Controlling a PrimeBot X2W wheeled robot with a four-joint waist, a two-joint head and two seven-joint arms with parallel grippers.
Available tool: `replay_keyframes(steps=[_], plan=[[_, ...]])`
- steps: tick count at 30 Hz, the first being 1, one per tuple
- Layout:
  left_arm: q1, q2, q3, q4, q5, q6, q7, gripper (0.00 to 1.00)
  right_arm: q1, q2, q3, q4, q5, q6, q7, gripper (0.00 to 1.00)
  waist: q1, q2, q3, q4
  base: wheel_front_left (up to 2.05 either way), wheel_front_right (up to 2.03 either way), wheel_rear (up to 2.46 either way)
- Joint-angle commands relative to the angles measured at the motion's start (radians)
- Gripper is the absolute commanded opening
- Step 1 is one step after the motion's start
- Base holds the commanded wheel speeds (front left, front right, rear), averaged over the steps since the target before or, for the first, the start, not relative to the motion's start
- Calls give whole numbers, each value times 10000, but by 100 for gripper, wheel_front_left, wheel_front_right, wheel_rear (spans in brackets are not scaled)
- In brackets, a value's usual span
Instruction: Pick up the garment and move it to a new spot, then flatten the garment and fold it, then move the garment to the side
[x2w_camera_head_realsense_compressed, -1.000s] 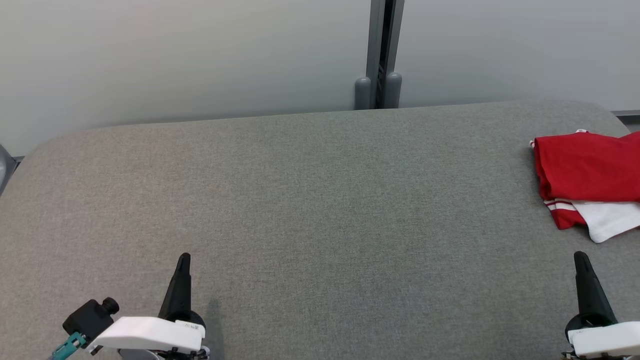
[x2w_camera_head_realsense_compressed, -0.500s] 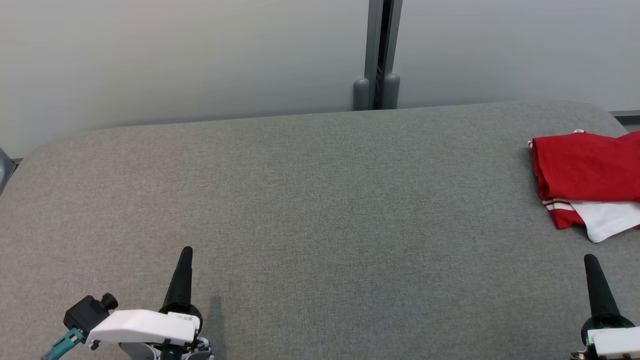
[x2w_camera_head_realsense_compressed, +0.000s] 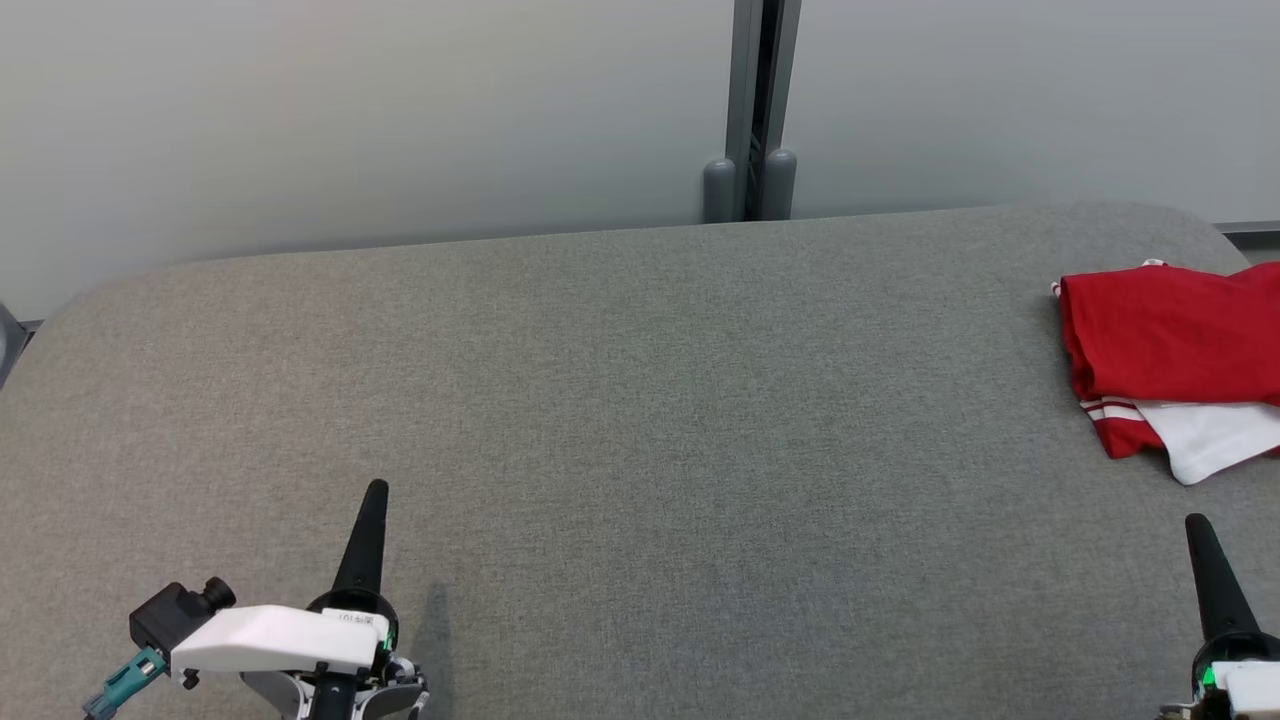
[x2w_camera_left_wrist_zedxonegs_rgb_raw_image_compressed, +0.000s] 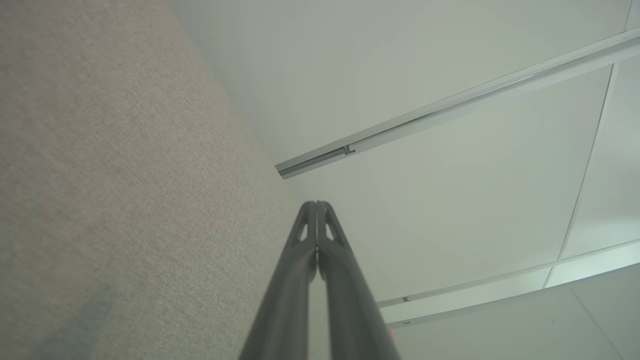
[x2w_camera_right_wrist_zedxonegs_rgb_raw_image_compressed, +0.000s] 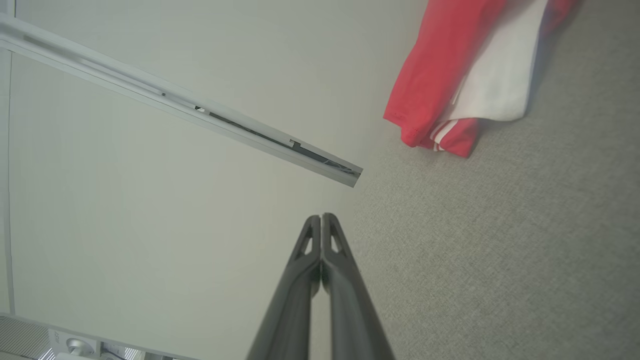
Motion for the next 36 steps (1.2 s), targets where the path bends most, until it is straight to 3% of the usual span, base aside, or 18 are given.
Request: replay_keyframes(steps=[1,36], plan=[[-282,58,25,-45,-168,-107,39,0,28,-33,-90,-115,233,1,77,0,0,0,-2,-2,0,0,0],[-692,76,34,149,-2662,-376,692,0,323,30,-702,-329,3315,1,879,0,0,0,-75,-94,0,0,0]])
